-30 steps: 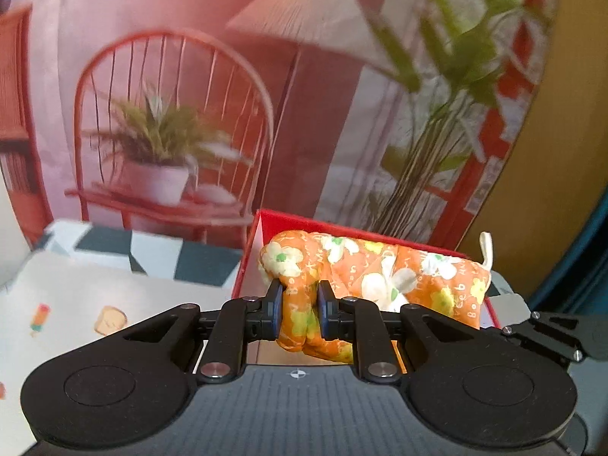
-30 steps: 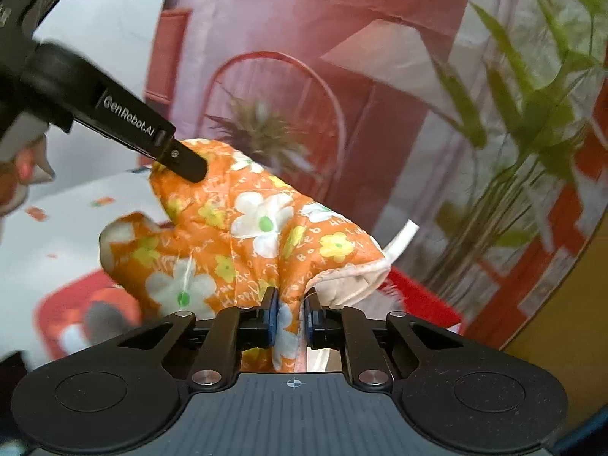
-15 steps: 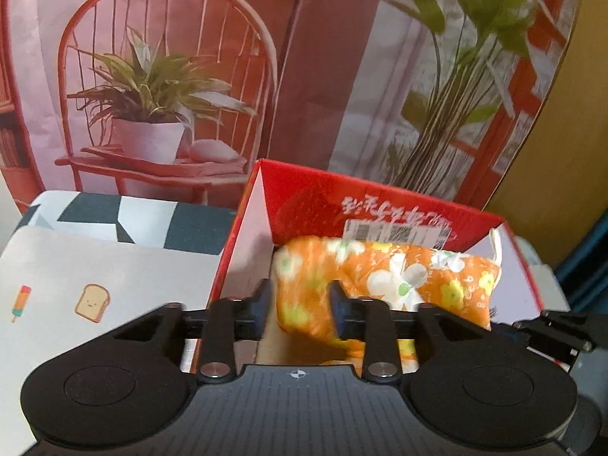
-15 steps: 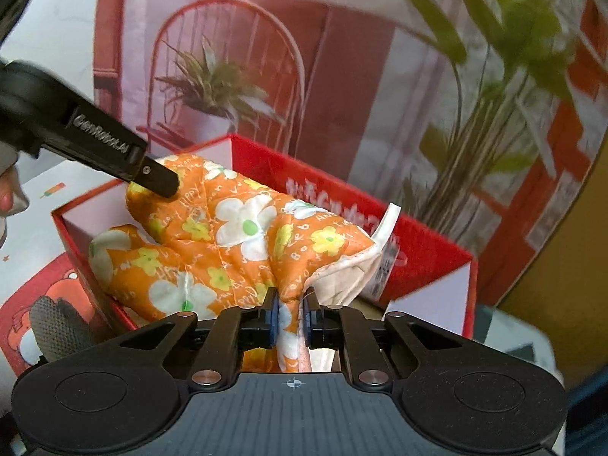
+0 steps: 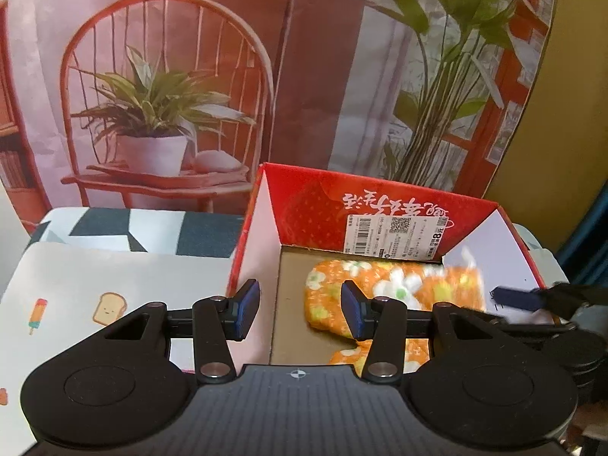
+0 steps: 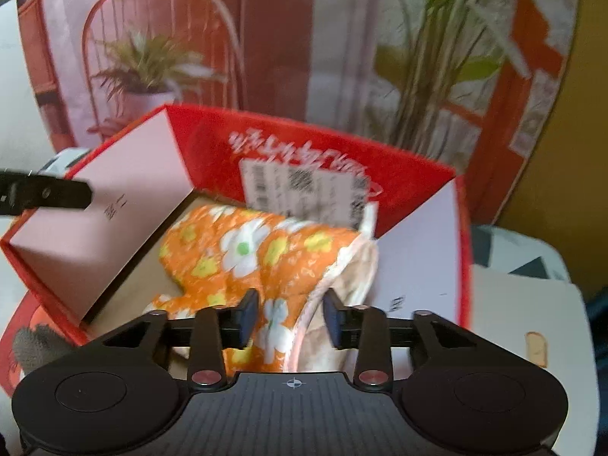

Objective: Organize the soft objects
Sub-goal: 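Open both grippers to release the mitt inside the box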

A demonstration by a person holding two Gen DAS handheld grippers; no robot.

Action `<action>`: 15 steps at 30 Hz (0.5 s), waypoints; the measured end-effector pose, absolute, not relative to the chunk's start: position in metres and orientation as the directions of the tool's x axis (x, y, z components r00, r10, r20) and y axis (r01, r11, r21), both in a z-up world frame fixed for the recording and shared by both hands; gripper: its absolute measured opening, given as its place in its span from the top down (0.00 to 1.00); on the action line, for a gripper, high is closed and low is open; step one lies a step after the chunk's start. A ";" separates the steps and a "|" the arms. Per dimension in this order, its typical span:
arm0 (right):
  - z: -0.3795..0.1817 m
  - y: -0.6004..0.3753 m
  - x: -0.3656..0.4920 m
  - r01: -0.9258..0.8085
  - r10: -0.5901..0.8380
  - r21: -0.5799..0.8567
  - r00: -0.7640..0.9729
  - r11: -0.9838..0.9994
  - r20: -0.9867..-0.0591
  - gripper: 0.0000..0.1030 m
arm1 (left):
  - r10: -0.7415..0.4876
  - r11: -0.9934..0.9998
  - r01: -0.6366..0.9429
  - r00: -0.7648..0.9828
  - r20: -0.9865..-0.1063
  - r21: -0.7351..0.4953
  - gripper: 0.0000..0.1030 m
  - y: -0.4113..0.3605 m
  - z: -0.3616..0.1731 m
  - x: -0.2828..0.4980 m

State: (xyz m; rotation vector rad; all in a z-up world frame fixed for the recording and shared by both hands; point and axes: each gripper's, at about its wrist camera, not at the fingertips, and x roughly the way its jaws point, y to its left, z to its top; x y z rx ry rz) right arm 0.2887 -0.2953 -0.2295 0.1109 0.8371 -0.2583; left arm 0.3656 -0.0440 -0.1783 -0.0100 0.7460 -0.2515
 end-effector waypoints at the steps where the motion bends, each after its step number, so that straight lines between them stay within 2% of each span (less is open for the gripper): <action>1: -0.225 -0.296 0.284 0.273 -0.186 0.000 0.657 0.962 -0.730 0.53 | -0.232 0.970 0.221 0.709 -0.666 -0.102 0.52 -0.042 -0.176 0.363; 4: -0.212 -0.296 0.270 0.266 -0.186 0.013 0.710 0.964 -0.680 0.45 | -0.245 0.968 0.219 0.715 -0.655 -0.122 0.52 -0.034 -0.171 0.352; 11: -0.182 -0.278 0.222 0.214 -0.131 0.087 0.822 0.973 -0.555 0.44 | -0.241 0.969 0.224 0.739 -0.629 -0.109 0.52 -0.014 -0.158 0.307; 15: -0.174 -0.263 0.193 0.187 -0.101 0.119 0.852 0.975 -0.513 0.44 | -0.249 0.966 0.236 0.741 -0.624 -0.104 0.52 -0.006 -0.156 0.278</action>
